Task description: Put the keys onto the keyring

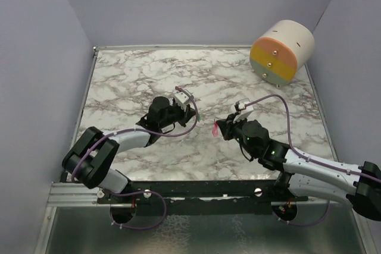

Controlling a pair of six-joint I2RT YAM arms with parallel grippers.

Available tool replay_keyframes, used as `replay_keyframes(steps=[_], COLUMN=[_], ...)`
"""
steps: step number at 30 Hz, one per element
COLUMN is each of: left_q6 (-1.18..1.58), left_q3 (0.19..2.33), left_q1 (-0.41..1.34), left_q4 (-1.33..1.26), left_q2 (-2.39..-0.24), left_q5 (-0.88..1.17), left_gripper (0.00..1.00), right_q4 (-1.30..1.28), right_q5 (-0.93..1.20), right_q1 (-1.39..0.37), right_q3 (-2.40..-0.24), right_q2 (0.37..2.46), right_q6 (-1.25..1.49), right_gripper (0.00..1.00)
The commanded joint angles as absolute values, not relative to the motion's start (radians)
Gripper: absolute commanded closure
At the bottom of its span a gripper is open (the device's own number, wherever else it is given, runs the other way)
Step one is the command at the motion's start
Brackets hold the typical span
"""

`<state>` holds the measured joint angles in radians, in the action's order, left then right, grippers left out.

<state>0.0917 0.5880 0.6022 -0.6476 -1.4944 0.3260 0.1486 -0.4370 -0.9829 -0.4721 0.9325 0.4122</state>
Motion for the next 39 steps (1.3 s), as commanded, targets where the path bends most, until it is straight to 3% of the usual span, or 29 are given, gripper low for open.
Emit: replay_keyframes(steps=[1,13,39], left_q6=[0.03,-0.078,-0.183], left_q3=[0.538,0.486,0.489], left_q1=[0.604,0.64,0.717], left_q4=[-0.663,-0.663,-0.619], left_q2=[-1.388,-1.221,-1.198], left_q5=[0.463,0.57,0.56], left_gripper=[1.0,1.0,1.0], right_q4=[0.128,0.112,0.104], right_q5=[-0.393,-0.287,-0.285], right_q1=[-0.989,-0.989,-0.988], right_q3=[-0.512,-0.575,-0.609], right_q2=[0.951,1.027,1.061], right_q6=[0.387,0.341,0.353], right_gripper=[0.99,0.99,0.99])
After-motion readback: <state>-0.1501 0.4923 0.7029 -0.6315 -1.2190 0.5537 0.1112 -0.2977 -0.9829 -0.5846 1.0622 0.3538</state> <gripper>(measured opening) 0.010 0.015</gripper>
